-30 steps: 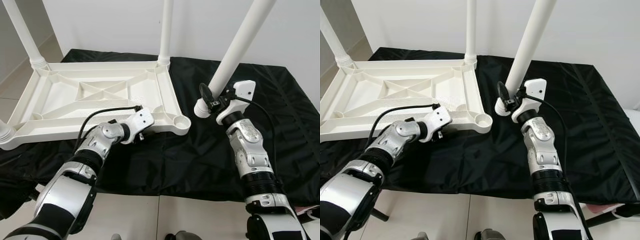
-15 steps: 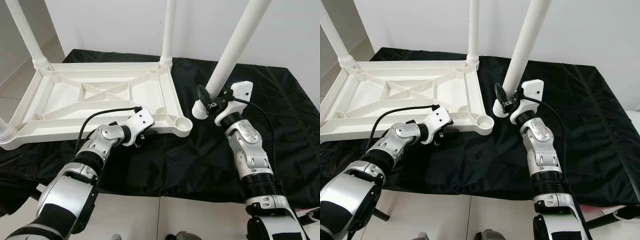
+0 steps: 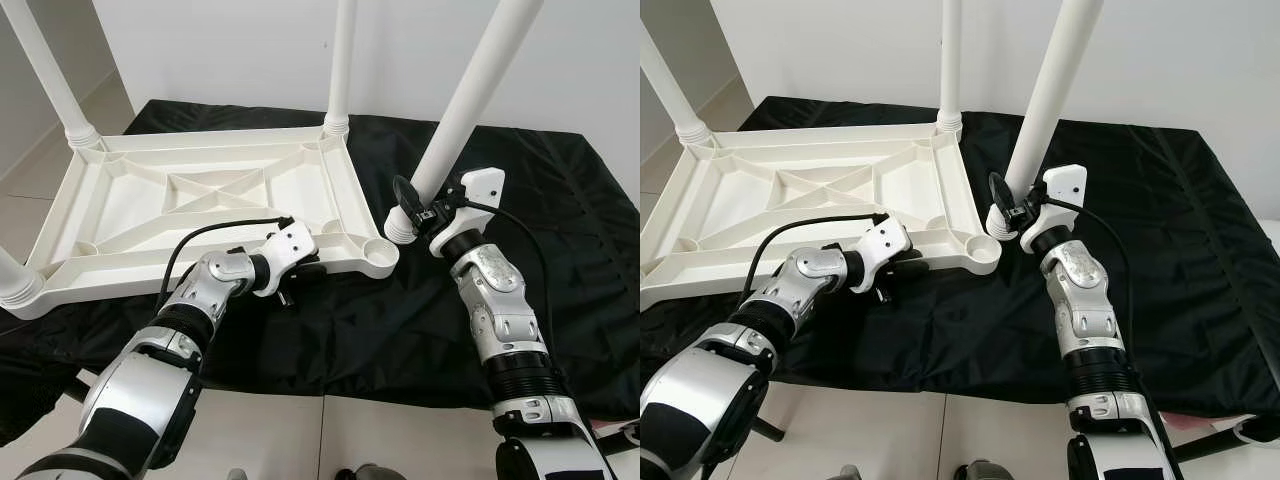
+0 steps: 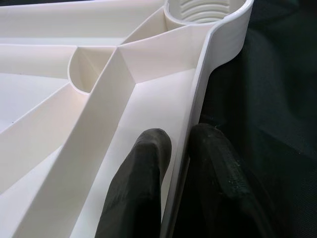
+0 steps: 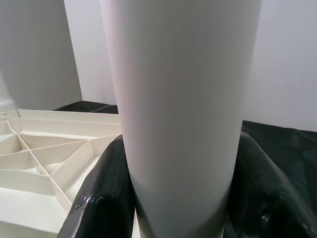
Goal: Building children table
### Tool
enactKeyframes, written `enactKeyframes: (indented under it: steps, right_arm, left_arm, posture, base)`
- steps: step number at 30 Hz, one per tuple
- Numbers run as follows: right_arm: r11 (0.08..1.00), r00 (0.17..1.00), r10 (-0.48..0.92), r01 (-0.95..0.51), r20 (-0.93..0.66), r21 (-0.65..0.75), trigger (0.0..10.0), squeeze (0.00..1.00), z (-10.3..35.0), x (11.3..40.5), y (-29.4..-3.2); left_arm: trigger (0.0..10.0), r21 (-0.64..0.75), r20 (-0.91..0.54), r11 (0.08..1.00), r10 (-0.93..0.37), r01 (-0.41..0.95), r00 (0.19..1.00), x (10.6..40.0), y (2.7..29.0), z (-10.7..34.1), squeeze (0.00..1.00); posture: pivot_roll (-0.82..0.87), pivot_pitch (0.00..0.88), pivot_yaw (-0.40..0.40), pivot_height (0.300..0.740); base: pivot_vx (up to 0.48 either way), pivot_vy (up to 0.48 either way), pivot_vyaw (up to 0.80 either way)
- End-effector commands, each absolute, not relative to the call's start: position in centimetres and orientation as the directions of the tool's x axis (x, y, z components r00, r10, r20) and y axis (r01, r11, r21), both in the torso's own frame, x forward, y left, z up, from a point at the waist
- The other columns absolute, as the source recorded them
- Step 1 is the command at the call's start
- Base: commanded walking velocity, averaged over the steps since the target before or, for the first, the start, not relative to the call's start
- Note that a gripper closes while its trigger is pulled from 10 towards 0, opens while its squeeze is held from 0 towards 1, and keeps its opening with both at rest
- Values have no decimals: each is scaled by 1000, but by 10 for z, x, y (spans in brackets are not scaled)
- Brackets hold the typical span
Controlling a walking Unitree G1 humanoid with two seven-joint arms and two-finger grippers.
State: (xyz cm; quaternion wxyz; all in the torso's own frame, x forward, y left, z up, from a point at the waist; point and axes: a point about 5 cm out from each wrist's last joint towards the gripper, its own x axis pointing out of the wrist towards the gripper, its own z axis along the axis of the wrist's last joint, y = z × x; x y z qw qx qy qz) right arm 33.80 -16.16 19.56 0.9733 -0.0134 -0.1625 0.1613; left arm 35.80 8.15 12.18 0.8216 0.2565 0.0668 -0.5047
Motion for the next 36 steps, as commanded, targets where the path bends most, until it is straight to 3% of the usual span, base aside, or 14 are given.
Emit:
enactKeyframes:
  steps: [1,14,25,27,36]
  right_arm:
    - [947,894,320,-309,314,-88,10000,0,198,337,-163]
    - [931,892,364,-355,267,-84,10000,0,190,342,-163]
    - [864,832,493,-502,255,-31,10000,0,186,346,-164]
    - [780,757,618,-625,213,-42,10000,0,184,348,-158]
    - [723,708,684,-690,176,-35,10000,0,179,343,-156]
  left_arm:
    - [10000,288,-438,249,-824,925,358,345,76,104,0]
    - [10000,256,-419,205,-857,945,299,339,74,105,0]
    - [10000,264,-394,173,-879,949,270,338,73,112,0]
    - [10000,268,-394,144,-886,953,245,335,77,115,0]
    - [10000,265,-424,134,-874,955,240,331,90,111,0]
  posture:
    - [-111,0,11,740]
    - [-100,0,6,740]
    - [-92,0,0,740]
    - [-81,0,-9,740]
    - [-73,0,-12,740]
  base:
    - [0,0,0]
    - [0,0,0]
    - [0,0,0]
    - [0,0,0]
    - [0,0,0]
